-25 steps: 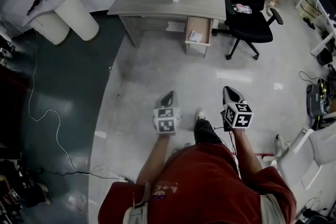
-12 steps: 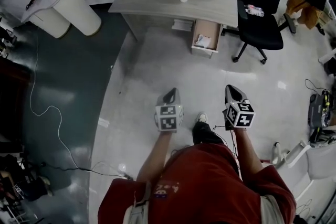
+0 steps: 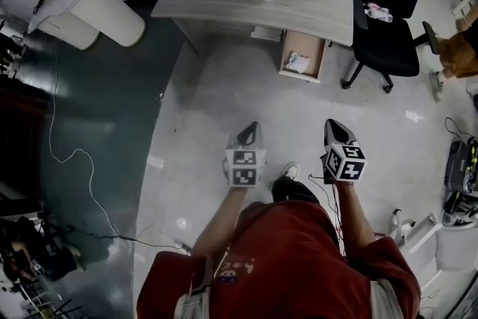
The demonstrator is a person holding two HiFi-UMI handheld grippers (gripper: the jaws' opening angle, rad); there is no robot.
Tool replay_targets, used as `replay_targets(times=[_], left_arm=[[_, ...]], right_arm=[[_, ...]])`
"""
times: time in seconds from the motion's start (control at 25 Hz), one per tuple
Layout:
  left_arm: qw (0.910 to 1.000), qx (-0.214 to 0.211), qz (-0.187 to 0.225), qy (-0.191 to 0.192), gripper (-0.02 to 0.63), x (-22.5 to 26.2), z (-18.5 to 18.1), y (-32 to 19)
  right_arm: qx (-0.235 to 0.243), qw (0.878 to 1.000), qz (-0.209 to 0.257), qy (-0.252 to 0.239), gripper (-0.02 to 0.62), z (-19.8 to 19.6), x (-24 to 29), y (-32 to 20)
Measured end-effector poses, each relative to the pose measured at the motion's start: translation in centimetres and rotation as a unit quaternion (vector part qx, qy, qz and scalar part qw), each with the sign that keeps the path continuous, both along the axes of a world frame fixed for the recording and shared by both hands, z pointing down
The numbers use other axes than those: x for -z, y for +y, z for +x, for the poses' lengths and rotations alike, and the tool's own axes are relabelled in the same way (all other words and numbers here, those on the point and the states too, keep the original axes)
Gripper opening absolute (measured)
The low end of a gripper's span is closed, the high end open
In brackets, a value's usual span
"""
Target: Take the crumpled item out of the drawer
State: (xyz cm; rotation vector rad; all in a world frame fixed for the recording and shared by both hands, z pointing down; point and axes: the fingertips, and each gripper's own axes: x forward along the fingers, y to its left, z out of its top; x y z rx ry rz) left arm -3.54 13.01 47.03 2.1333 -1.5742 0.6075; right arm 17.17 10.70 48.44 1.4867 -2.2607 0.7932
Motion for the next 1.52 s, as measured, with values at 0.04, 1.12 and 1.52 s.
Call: replay_targets(times=[0.04, 1.12, 1.52], left_arm=[[1.0000, 0.000, -0.001, -0.002, -0.003, 0.0, 0.1, -0.8], [0.9951, -0.098, -0.001, 0.014, -0.003, -1.1, -10.6, -28.3], [0.9911, -0.131, 0.005, 0.025, -0.003, -1.1, -14.1, -33.9]], right_arm=[[0.000, 1.000, -0.003, -0.004, 0.000, 0.0, -0.2, -0.8], [-0.097, 0.995, -0.009, -0.002, 0.000, -11.3, -0.3, -24.2], [-0.139, 0.990, 0.005, 0.008, 0.000, -14.4, 0.4, -28.9]])
